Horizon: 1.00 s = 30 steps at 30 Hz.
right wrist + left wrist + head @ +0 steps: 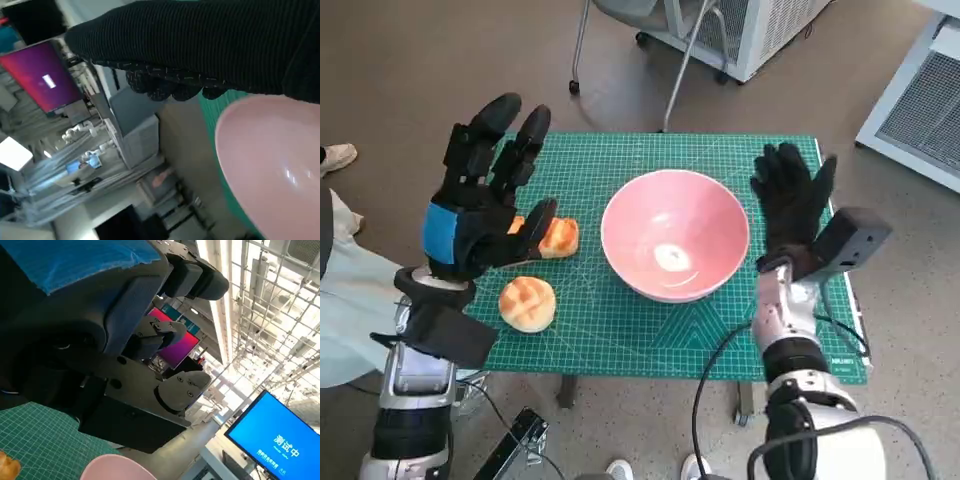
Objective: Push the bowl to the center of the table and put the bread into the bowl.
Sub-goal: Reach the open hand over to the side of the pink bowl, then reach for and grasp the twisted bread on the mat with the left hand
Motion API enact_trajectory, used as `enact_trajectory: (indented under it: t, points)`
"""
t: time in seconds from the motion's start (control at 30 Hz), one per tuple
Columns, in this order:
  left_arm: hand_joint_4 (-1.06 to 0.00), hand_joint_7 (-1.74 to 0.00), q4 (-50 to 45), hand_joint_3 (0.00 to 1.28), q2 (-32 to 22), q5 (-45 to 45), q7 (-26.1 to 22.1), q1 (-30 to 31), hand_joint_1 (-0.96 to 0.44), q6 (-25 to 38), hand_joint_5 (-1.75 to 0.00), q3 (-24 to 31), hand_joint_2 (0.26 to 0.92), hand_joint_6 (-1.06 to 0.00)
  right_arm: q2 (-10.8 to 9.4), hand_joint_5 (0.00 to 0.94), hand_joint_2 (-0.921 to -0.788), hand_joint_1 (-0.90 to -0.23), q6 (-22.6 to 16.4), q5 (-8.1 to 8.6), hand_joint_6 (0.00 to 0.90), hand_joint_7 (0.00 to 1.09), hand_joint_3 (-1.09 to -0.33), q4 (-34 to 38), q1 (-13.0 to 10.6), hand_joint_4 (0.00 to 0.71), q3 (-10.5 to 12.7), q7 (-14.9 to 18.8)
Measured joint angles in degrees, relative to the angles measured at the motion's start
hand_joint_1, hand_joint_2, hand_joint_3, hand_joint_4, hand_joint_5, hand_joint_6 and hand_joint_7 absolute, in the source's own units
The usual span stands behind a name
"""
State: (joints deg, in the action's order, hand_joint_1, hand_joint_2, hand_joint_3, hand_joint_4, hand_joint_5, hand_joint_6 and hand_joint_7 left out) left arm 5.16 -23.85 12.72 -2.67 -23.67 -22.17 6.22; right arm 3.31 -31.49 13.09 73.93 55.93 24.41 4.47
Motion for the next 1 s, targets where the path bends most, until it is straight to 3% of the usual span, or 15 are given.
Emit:
enact_trajectory:
  t: [0.13, 0.3, 0.43, 0.57, 0.73, 0.8, 1.0]
  points:
    - [-0.19, -0.59, 0.0, 0.78, -1.6, -0.2, -1.8, -0.1, 0.01, 0.7, 0.0, 0.6, 0.658, 0.0, 1.1, 0.021, -0.921, -0.576, -4.7, 0.54, 0.055, 0.7, -0.802, -2.7, 0.3, 0.308, -0.1, 4.0]
    - [-0.06, -0.38, -1.1, 0.55, -6.7, -0.5, -8.1, -0.3, 0.0, 3.7, 0.0, 0.9, 0.67, 0.0, 1.4, 0.014, -0.921, -0.599, -10.1, 3.88, 0.048, 0.73, -0.786, -8.2, 1.6, 0.302, 0.1, 12.7]
    - [-0.01, -0.19, -5.2, 0.36, -13.4, -0.6, -16.6, -0.7, 0.03, 11.3, 0.0, 1.2, 0.698, 0.0, 1.7, 0.011, -0.921, -0.63, -13.6, 5.13, 0.039, 0.73, -0.771, -13.0, 1.7, 0.299, -1.0, 18.7]
    - [0.0, -0.12, -9.5, 0.24, -18.5, -0.4, -23.2, -1.7, 0.06, 21.0, 0.0, 1.3, 0.729, 0.0, 2.1, 0.013, -0.921, -0.65, -15.1, 5.23, 0.036, 0.73, -0.753, -16.5, 1.5, 0.304, -2.4, 22.0]
    - [0.0, -0.11, -14.3, 0.19, -23.7, 1.1, -31.4, -4.6, 0.1, 33.5, 0.0, -0.6, 0.743, -0.02, 2.4, 0.021, -0.921, -0.661, -15.6, 4.1, 0.049, 0.74, -0.722, -22.5, -0.6, 0.322, -5.9, 23.6]
    - [0.0, -0.11, -15.4, 0.19, -25.8, 2.4, -34.3, -6.3, 0.11, 37.3, 0.0, -2.2, 0.745, -0.04, 2.5, 0.024, -0.921, -0.66, -15.8, 2.64, 0.054, 0.75, -0.718, -24.8, -1.9, 0.329, -7.6, 23.5]
    - [0.0, -0.13, -14.8, 0.19, -29.5, 6.6, -39.2, -11.4, 0.1, 41.6, 0.0, -7.4, 0.754, -0.08, 3.1, 0.027, -0.921, -0.647, -16.1, -1.0, 0.06, 0.76, -0.713, -27.5, -5.0, 0.337, -11.1, 23.0]
